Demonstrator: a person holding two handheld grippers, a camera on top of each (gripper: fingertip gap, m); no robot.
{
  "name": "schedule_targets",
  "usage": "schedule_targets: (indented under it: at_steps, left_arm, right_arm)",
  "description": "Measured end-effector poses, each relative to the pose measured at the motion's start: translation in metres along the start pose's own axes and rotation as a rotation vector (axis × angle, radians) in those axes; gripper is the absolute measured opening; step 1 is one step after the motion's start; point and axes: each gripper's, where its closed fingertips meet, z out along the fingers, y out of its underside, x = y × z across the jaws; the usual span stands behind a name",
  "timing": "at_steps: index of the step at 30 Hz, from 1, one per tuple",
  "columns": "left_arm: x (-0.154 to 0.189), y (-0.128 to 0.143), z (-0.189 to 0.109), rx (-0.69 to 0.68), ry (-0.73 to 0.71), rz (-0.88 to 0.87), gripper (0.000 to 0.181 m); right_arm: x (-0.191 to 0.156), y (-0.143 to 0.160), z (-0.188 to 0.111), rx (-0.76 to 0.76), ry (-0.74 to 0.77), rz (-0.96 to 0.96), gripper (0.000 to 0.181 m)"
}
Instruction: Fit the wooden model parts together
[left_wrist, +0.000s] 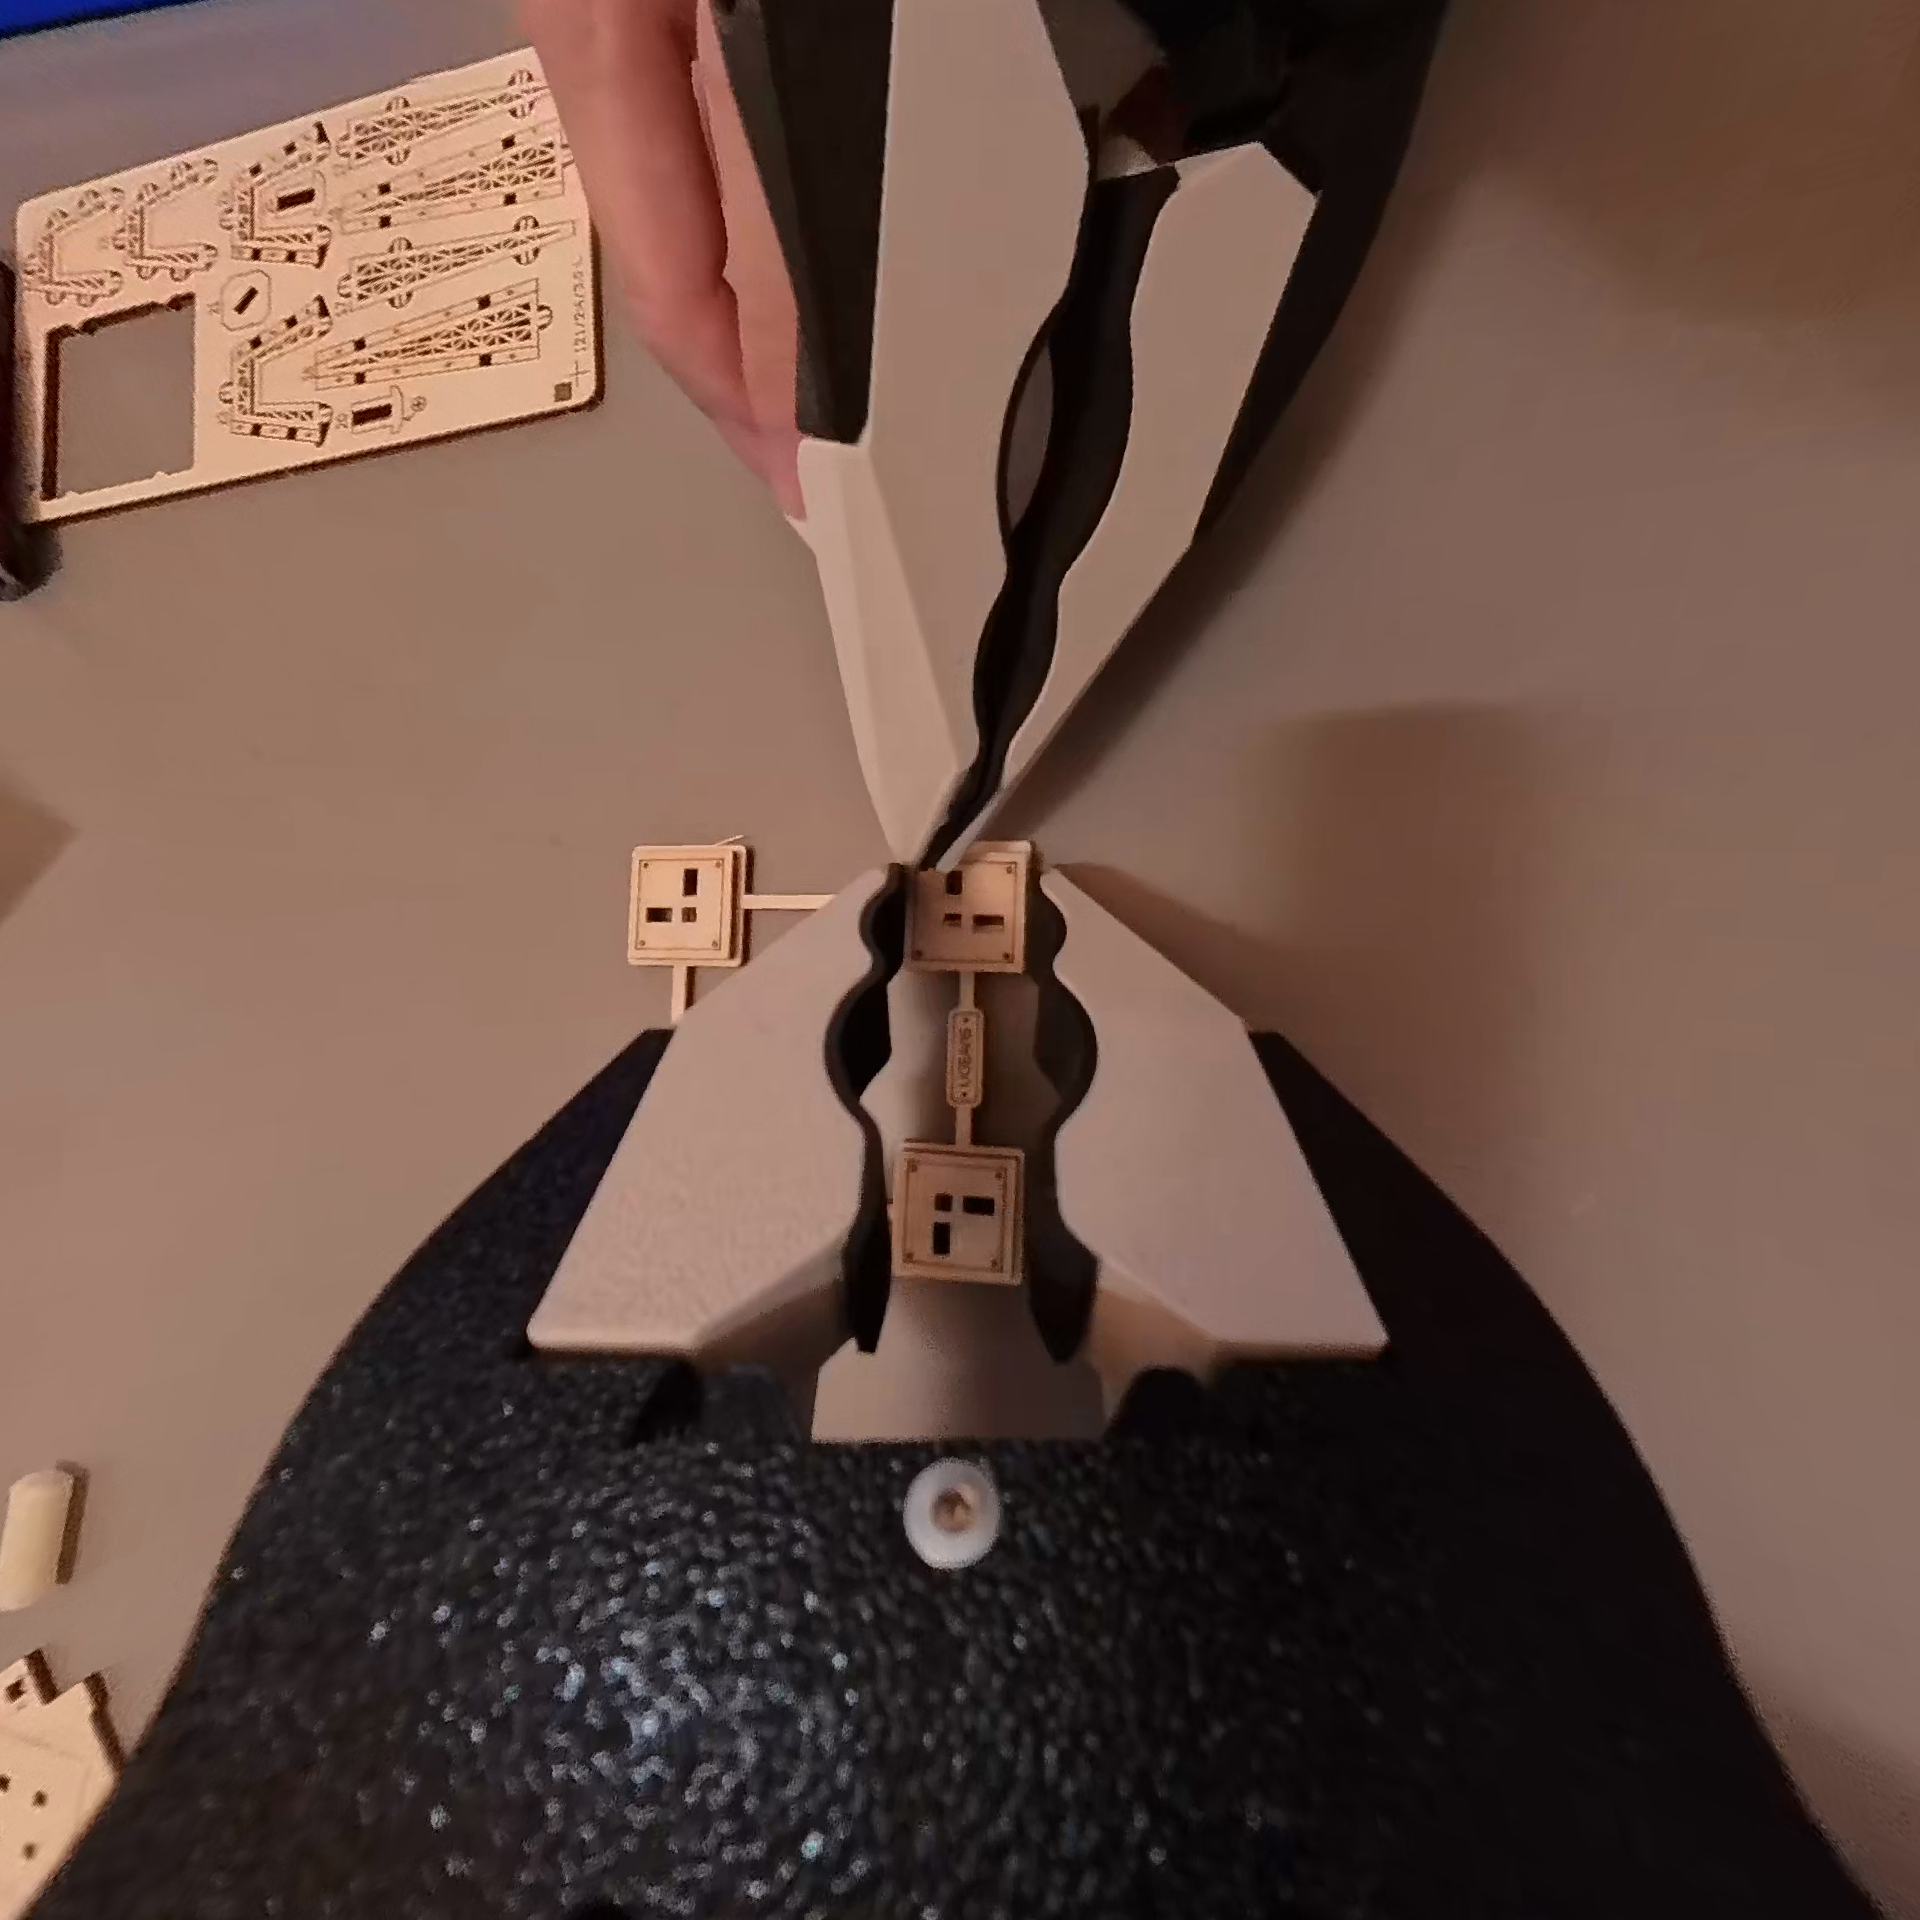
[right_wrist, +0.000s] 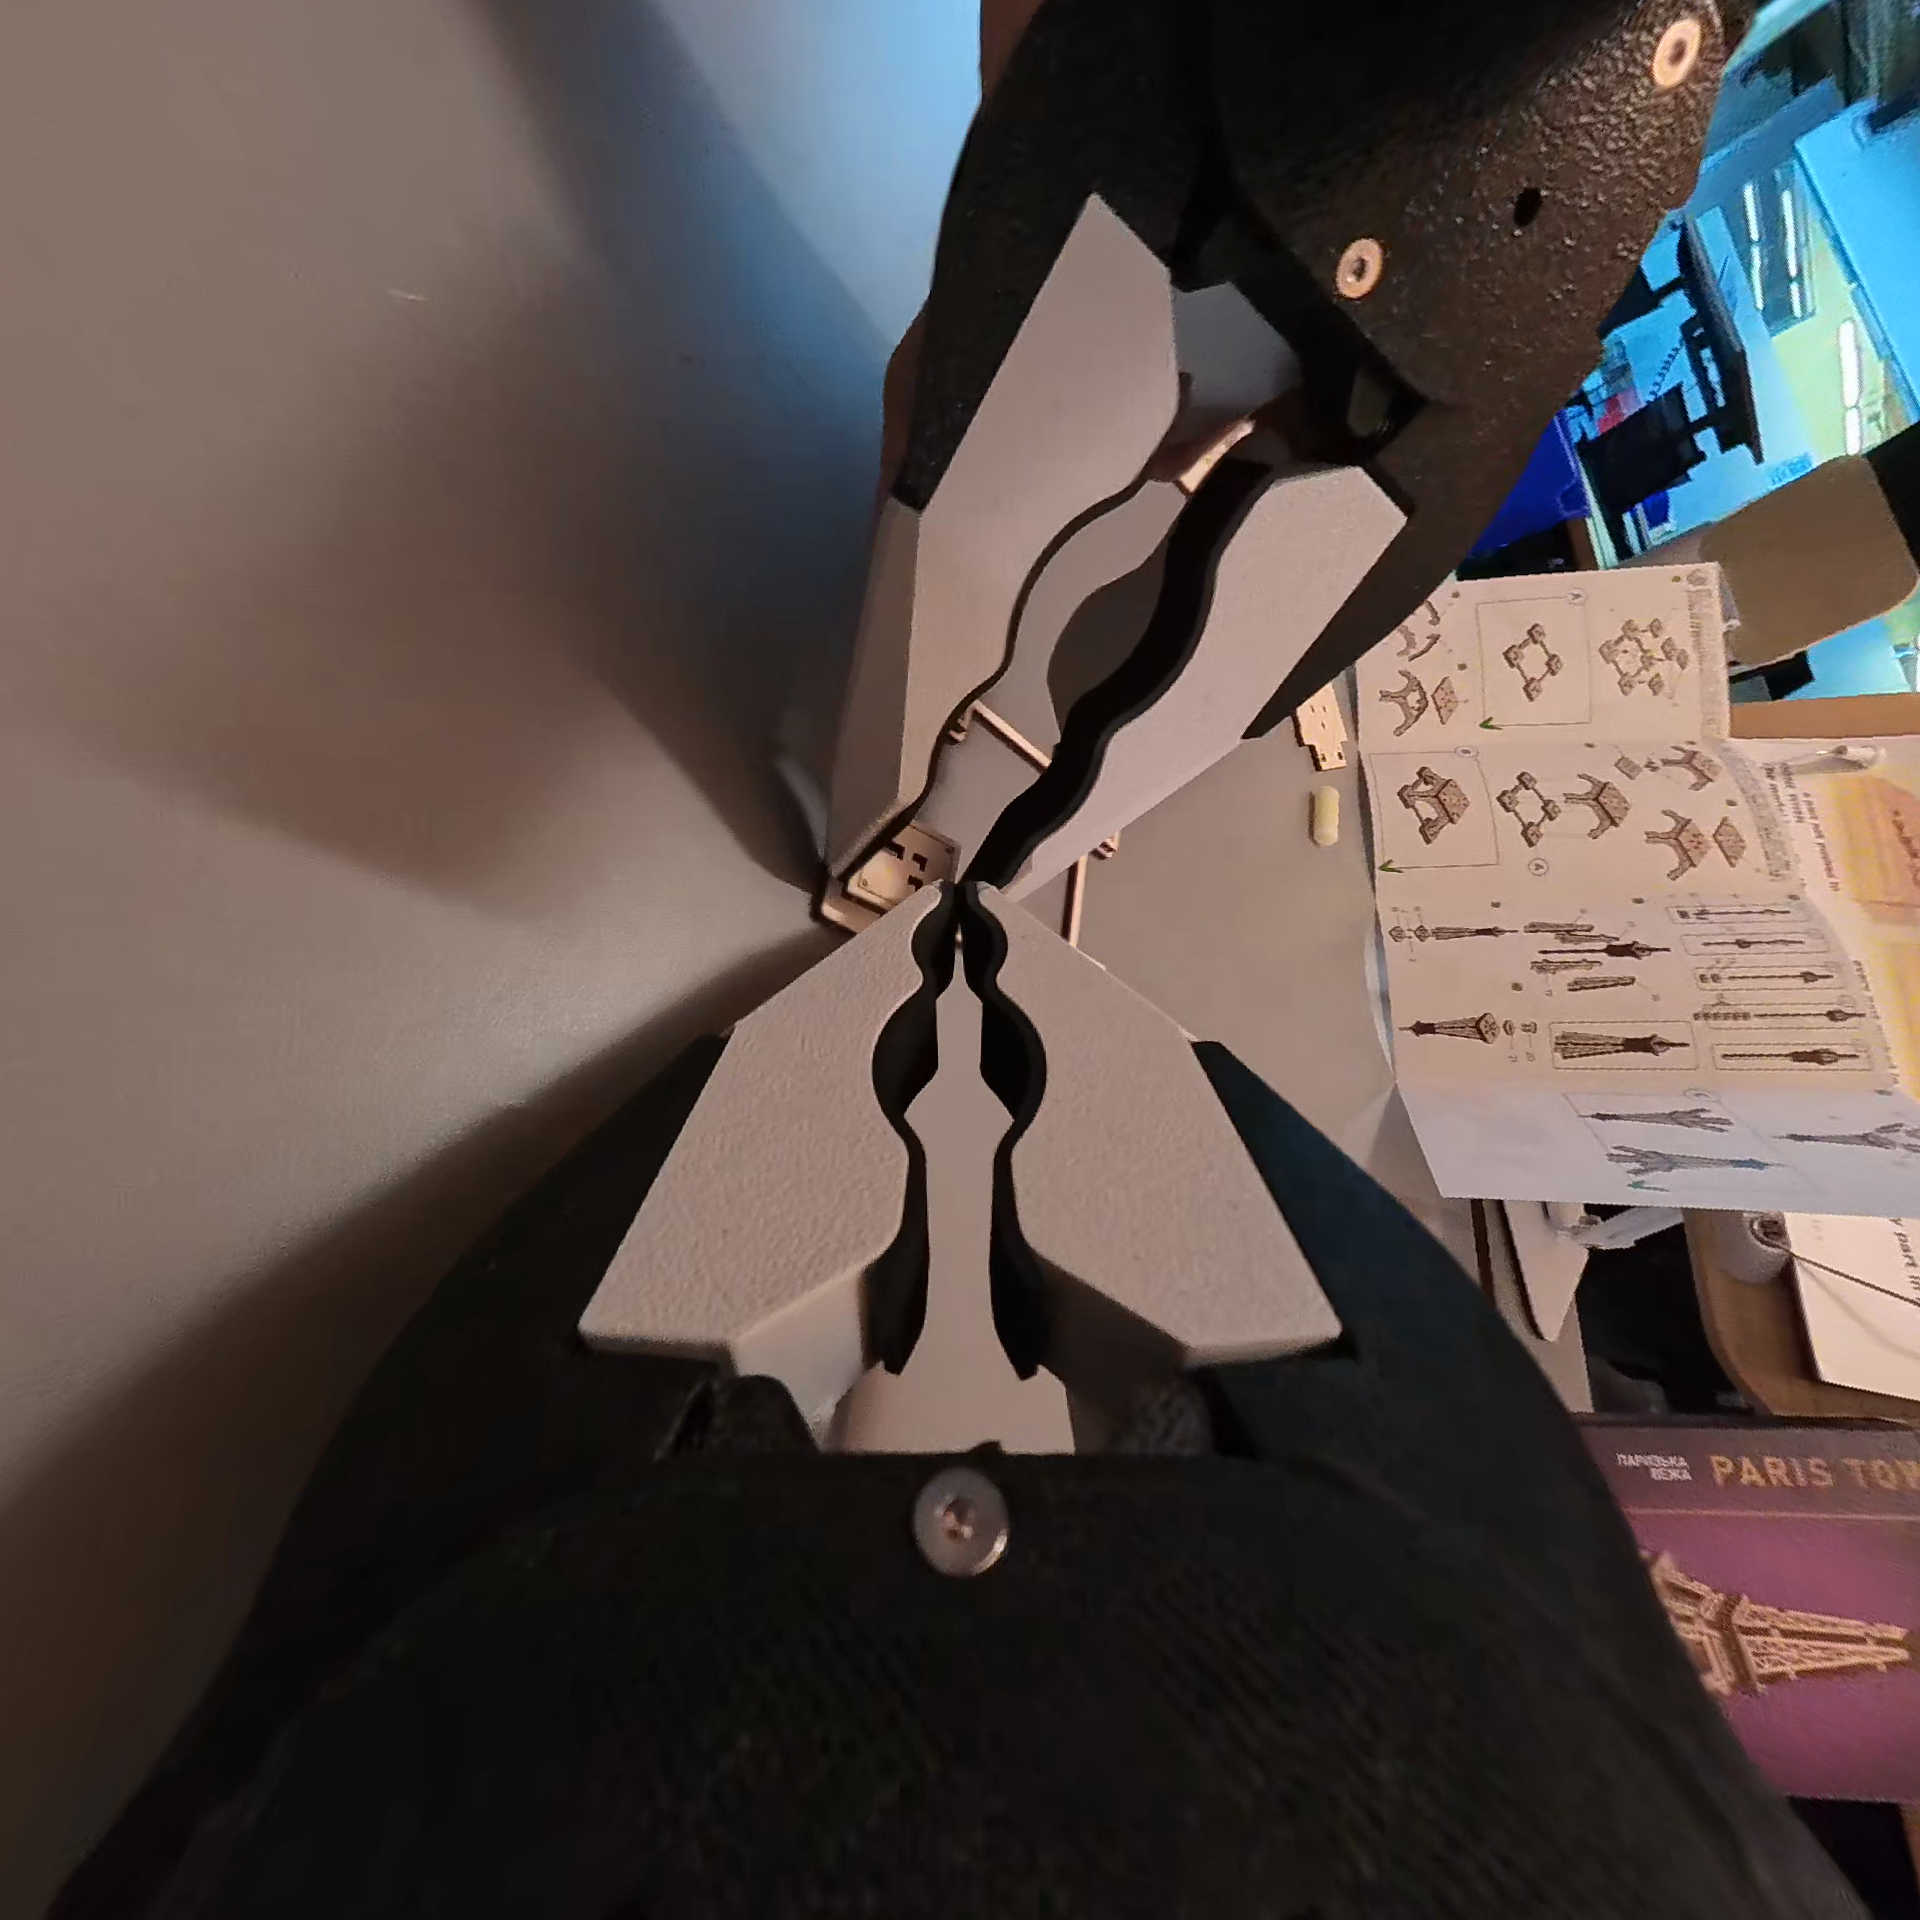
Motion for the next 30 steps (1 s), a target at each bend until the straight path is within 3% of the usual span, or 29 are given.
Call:
schedule_targets:
  at_steps: [8, 18, 22, 30]
  left_arm:
    - [0.001, -0.003, 0.003, 0.030, 0.012, -0.035, 0.020]
    - [-0.004, -0.002, 0.000, 0.035, -0.019, -0.036, 0.026]
    - [-0.012, -0.003, -0.013, 0.073, -0.061, -0.044, 0.000]
    - [-0.006, 0.003, -0.008, 0.082, -0.011, -0.041, 0.000]
  right_arm:
    - [-0.003, -0.009, -0.001, 0.007, -0.012, -0.044, 0.000]
    - [-0.009, 0.003, 0.005, -0.088, -0.035, -0.090, 0.000]
    - [-0.010, 0.002, 0.006, -0.090, -0.037, -0.087, 0.000]
    - [-0.009, 0.002, 0.006, -0.093, -0.041, -0.086, 0.000]
